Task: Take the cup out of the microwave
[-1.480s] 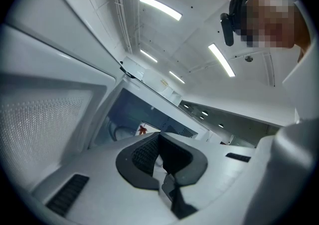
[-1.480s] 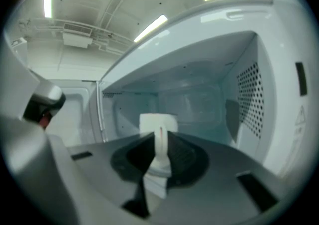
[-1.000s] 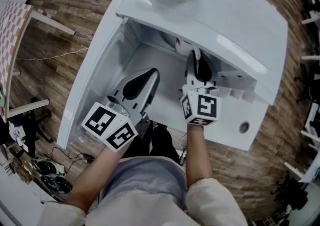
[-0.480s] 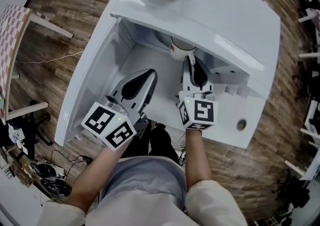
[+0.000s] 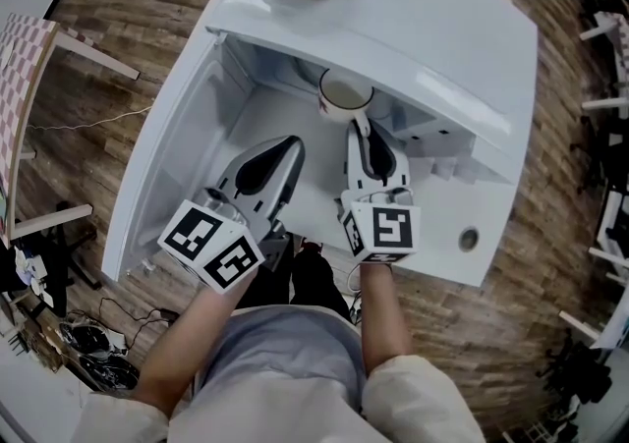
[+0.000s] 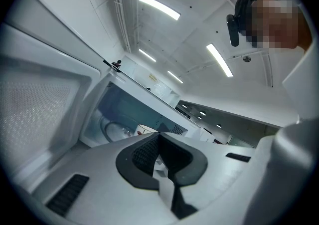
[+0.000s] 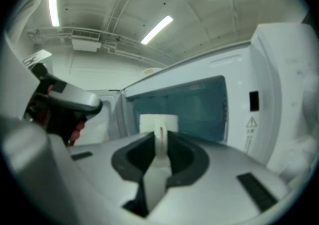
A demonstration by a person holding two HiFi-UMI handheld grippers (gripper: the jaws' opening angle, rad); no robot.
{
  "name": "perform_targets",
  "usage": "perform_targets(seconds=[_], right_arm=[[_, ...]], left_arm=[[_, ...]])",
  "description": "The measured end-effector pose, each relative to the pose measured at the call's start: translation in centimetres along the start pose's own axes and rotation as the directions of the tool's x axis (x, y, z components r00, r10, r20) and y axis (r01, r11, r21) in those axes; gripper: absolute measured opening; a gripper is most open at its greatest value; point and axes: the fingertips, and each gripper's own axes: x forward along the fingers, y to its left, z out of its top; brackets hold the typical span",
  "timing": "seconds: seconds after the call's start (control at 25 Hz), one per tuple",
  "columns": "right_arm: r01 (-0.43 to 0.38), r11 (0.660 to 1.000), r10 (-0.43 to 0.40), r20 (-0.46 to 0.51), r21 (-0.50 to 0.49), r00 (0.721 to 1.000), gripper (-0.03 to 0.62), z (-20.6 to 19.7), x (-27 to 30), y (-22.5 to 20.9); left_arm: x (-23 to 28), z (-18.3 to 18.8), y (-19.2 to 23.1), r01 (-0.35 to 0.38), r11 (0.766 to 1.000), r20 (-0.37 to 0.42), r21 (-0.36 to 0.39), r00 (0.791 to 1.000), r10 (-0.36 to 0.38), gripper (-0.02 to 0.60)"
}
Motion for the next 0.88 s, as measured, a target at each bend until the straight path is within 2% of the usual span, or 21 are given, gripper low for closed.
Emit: perform_targets(seconds=[0.88], right_arm=[[-0.086, 0.996, 0.085, -0.011, -0.028, 0.996, 0.072, 0.9, -3.9, 1.4]], left_arm=[[-0.9, -0.9, -1.0, -0.013, 1.0, 0.01, -0.013, 1.0, 0.013, 0.011]])
